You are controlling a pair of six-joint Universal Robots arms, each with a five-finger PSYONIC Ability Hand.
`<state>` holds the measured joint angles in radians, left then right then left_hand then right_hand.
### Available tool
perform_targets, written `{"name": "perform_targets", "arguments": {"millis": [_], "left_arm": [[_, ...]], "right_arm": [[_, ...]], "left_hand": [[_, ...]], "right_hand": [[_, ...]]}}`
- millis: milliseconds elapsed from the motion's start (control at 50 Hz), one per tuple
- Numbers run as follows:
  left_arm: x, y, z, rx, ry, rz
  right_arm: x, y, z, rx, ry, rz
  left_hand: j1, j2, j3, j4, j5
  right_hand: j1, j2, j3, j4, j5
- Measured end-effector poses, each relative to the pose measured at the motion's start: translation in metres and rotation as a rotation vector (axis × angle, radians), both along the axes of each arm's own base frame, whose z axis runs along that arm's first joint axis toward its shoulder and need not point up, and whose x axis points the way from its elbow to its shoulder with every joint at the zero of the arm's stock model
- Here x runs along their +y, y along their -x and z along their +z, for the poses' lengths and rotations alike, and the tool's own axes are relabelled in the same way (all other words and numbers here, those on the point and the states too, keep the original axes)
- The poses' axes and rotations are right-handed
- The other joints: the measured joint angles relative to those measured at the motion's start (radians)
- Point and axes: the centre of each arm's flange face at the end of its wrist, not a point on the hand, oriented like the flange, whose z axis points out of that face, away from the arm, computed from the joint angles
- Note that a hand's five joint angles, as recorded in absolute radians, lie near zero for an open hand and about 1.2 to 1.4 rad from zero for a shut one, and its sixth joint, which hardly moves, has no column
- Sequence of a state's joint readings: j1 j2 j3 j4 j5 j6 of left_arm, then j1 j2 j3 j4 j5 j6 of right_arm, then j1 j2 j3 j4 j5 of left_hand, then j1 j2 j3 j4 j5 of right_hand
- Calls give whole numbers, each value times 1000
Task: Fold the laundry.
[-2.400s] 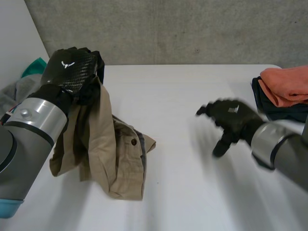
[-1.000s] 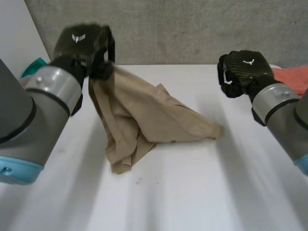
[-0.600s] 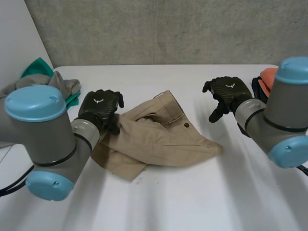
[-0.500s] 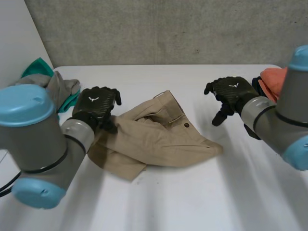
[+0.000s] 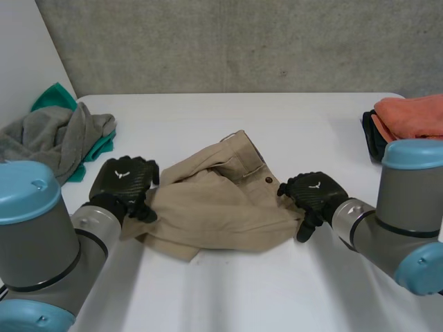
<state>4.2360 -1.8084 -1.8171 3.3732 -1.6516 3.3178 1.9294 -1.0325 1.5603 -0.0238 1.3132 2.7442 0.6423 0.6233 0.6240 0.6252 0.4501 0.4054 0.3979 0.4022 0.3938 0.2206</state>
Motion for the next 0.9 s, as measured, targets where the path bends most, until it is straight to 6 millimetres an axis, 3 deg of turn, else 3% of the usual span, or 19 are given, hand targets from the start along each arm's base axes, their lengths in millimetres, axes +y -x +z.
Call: {"name": "perform_targets", "arguments": {"millis": [20, 40, 60, 80, 100, 140, 200, 260, 280, 300, 340, 400, 480, 540, 600, 700, 840, 900], "left_arm": [[0, 0, 0, 0, 0, 0], [-1, 0, -5, -22, -7, -2], [-1, 0, -7, -34, -10, -4], [-1, -1, -7, -37, -11, -5], [-1, -1, -9, -48, -14, -8], [0, -1, -10, -60, -15, -11], [2, -1, -4, -62, -2, -12], [3, -3, 12, -47, 34, -11], [5, -3, 26, -31, 67, -10], [5, -4, 33, -23, 83, -9], [9, -5, 58, 8, 142, -7], [14, -7, 90, 46, 212, -6], [24, -11, 138, 99, 307, -15], [29, -11, 160, 121, 342, -31], [30, -10, 170, 130, 355, -53], [15, -1, 155, 105, 304, -78], [-40, 24, 105, 62, 229, -80], [-70, 33, 99, 73, 270, -67]], "right_arm": [[0, 0, 0, 0, 0, 0], [-4, -1, -7, -2, 3, -2], [-6, -2, -9, -4, 8, -3], [-6, -2, -9, -5, 9, -3], [-8, -3, -10, -7, 15, -4], [-12, -3, -9, -13, 34, -7], [-16, -3, 0, -25, 70, -10], [-18, -2, 22, -44, 131, -13], [-17, -1, 45, -64, 190, -15], [-17, -1, 53, -72, 212, -15], [-12, 2, 92, -104, 307, -18], [-3, 7, 134, -133, 397, -25], [12, 23, 197, -152, 487, -50], [22, 37, 230, -148, 516, -70], [29, 46, 249, -132, 524, -76], [21, 45, 244, -89, 482, -62], [-16, 19, 182, -8, 341, -31], [-34, 7, 162, 3, 338, -49]], "left_hand": [[0, 0, 0, 0, 0], [183, 168, 166, 167, 163], [271, 271, 251, 252, 246], [271, 271, 251, 252, 246], [491, 491, 476, 481, 469], [517, 563, 555, 562, 530], [517, 571, 563, 570, 530], [517, 571, 564, 573, 530], [517, 571, 564, 573, 530], [517, 571, 564, 573, 530], [517, 571, 564, 573, 530], [517, 571, 564, 573, 530], [517, 572, 565, 574, 530], [517, 572, 565, 574, 530], [517, 572, 565, 574, 530], [517, 572, 565, 574, 530], [517, 574, 569, 574, 539], [517, 575, 570, 574, 539]], "right_hand": [[0, 0, 0, 0, 0], [156, 141, 144, 153, 157], [313, 316, 291, 300, 301], [332, 336, 331, 340, 320], [504, 525, 514, 502, 495], [677, 737, 720, 729, 698], [681, 779, 776, 797, 746], [681, 779, 776, 800, 746], [681, 779, 776, 801, 747], [681, 779, 776, 801, 746], [681, 779, 776, 801, 746], [681, 779, 776, 801, 753], [681, 779, 777, 802, 758], [681, 779, 780, 802, 758], [681, 779, 780, 802, 758], [681, 779, 780, 803, 762], [681, 779, 785, 804, 780], [681, 779, 785, 804, 782]]}}
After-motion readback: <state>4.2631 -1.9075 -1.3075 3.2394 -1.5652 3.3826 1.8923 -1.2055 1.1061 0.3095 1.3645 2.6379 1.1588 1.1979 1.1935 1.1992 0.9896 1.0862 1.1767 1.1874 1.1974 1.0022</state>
